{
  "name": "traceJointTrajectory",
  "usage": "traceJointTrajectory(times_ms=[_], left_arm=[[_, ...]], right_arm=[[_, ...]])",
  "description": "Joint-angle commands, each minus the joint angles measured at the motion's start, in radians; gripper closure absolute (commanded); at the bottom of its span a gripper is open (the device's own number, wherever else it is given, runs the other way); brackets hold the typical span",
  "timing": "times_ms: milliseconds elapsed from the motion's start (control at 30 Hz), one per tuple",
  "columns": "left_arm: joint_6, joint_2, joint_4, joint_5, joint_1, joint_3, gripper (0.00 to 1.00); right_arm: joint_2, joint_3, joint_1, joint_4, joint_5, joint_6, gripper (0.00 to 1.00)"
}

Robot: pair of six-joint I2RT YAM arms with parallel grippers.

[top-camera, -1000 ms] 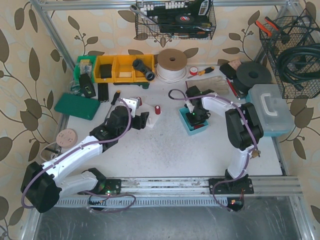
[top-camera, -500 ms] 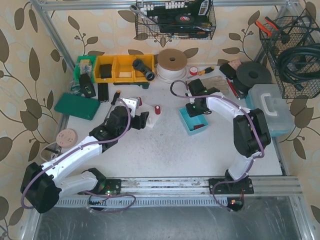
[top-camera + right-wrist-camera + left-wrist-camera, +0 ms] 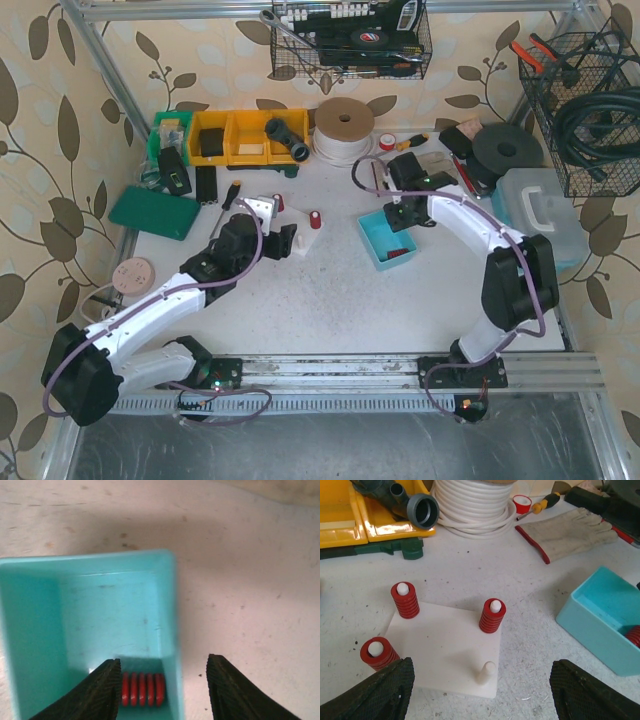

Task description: Install the large spring

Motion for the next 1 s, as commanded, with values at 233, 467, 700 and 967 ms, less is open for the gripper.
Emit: traceJointTrajectory(times_ms=[233,467,700,967], left_arm=[[0.017,0.048,0.078,-0.029,-0.009,-0.021,0.23],[0.018,0.056,0.122,-0.029,-0.009,-0.043,0.23],[0.019,0.084,0.098,-0.025,-0.009,-0.022,0.23],[0.007,0.084,0.057,-0.035,-0.01,-0.015,0.23]], right_arm=[[0.162,0.024,-0.069,0.039,-0.096,-0.045,0.52],[0.164,-0.01,-0.049,0.047,-0.053,0.154,0.74],[0.097,-0.058,0.04,0.022,0.066,0.427,0.84],[0.126,-0.078,0.047,-0.026,0.181,0.581,0.9]])
